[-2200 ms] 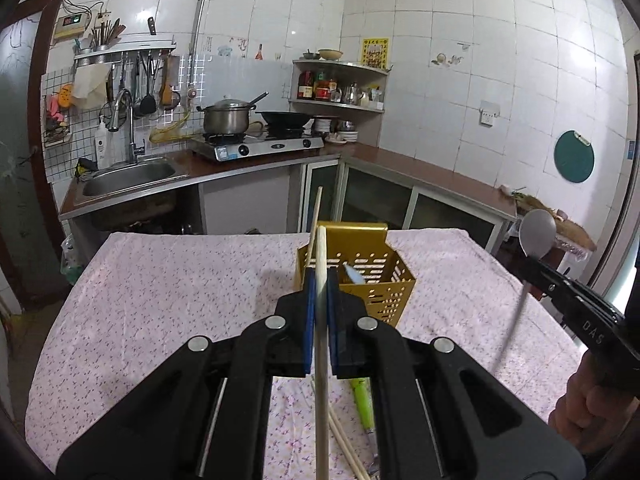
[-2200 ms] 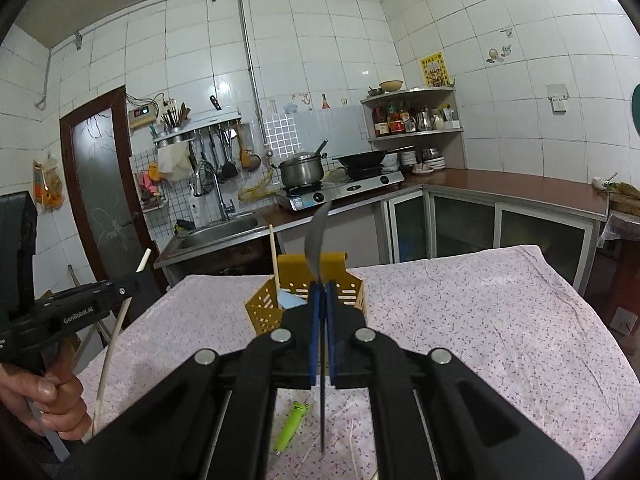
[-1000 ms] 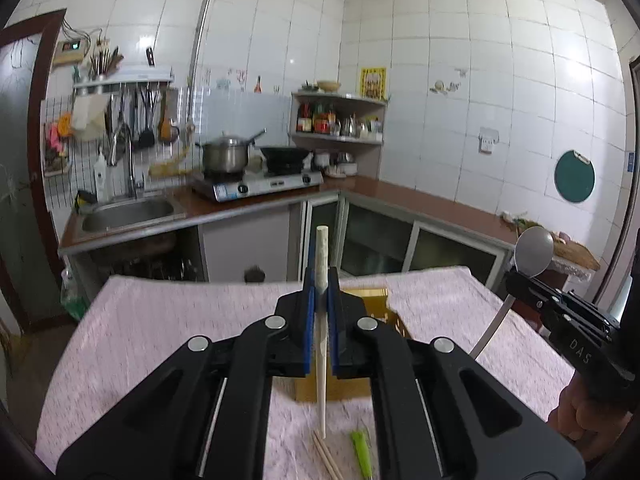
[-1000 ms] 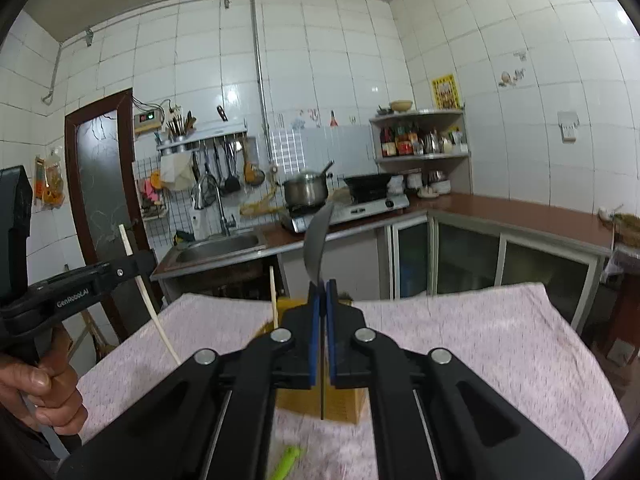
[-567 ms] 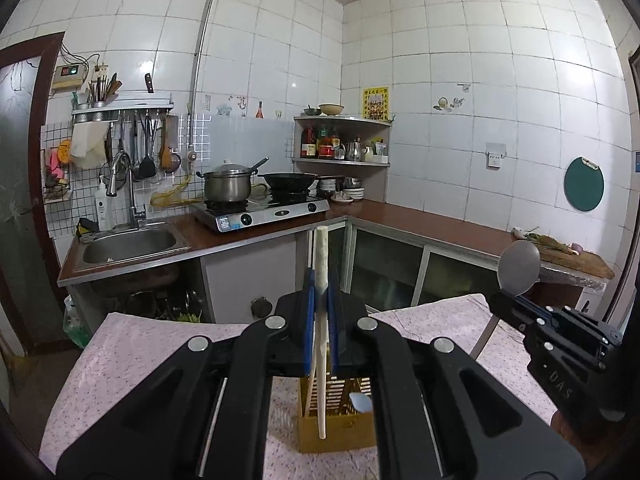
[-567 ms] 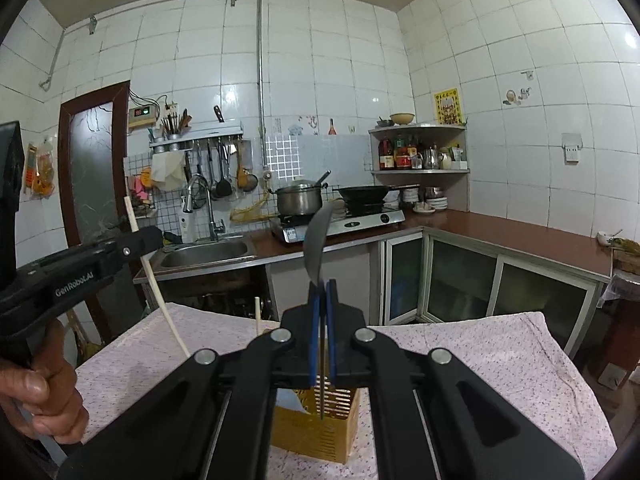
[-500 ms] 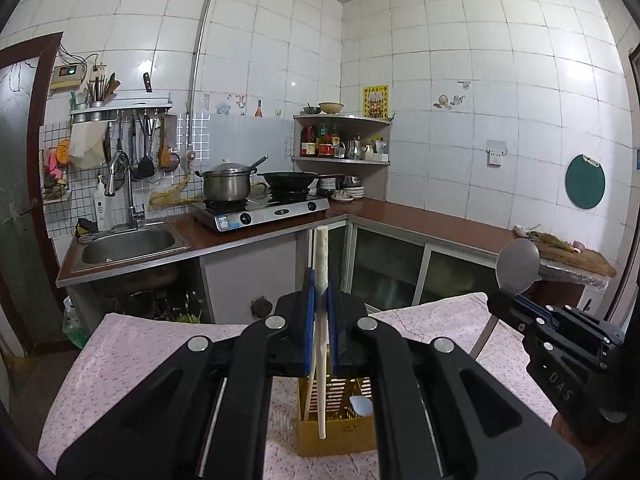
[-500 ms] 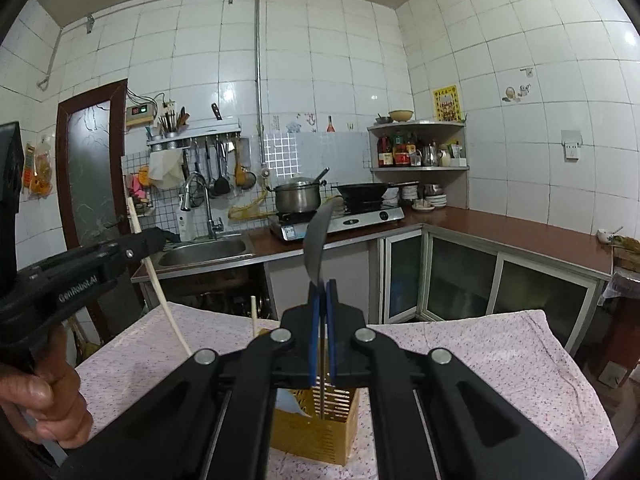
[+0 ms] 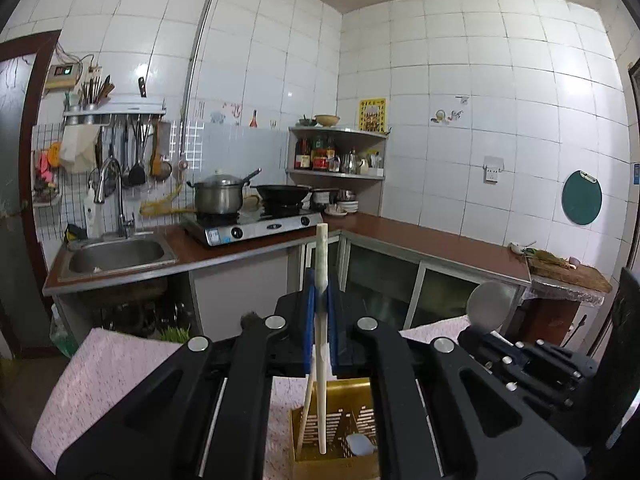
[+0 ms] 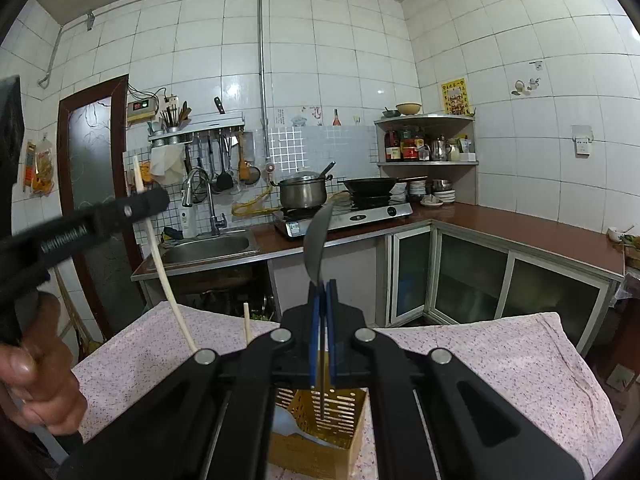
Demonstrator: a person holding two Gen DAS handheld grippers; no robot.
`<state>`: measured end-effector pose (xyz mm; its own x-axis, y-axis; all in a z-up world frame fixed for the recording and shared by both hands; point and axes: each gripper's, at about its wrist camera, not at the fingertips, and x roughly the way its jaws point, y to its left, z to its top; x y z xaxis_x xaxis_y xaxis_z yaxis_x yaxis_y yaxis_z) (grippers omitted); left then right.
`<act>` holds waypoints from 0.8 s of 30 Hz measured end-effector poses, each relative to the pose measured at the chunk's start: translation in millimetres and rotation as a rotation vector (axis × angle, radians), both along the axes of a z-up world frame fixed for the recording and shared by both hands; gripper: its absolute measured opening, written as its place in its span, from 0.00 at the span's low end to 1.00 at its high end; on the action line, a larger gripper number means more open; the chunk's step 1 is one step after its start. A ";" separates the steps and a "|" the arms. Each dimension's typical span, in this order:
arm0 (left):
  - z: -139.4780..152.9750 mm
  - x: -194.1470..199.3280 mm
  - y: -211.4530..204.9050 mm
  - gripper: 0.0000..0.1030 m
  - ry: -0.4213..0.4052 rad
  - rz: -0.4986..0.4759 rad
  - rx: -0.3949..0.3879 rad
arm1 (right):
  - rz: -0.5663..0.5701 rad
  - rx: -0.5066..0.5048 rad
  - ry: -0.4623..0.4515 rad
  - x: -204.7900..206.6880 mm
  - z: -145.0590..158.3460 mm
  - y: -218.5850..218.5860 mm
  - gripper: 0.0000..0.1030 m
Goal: Organize utensils
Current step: 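Lower spoon and chopstick into the basket and open both tools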
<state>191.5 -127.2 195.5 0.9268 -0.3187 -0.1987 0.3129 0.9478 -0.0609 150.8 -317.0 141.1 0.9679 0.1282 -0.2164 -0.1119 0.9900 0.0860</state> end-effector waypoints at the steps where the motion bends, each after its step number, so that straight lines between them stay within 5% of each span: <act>1: -1.8 1.4 -1.1 0.04 0.000 0.003 0.007 | 0.003 0.002 0.003 2.4 -0.9 0.5 0.03; 15: -63.1 38.4 -5.4 0.05 0.151 0.005 0.032 | -0.003 0.010 0.104 30.4 -33.3 2.6 0.05; 19: -66.7 38.7 -2.7 0.18 0.172 -0.002 0.033 | -0.016 0.014 0.114 33.5 -34.0 0.7 0.05; 20: -66.7 39.1 -2.1 0.19 0.174 0.000 0.034 | -0.009 0.013 0.124 35.8 -33.8 0.9 0.09; 22: -65.9 39.4 0.8 0.24 0.181 0.005 0.031 | 0.026 0.007 0.157 40.4 -35.3 3.9 0.39; 24: -63.9 37.7 4.3 0.26 0.180 0.008 0.026 | 0.022 -0.004 0.157 39.6 -36.0 6.3 0.45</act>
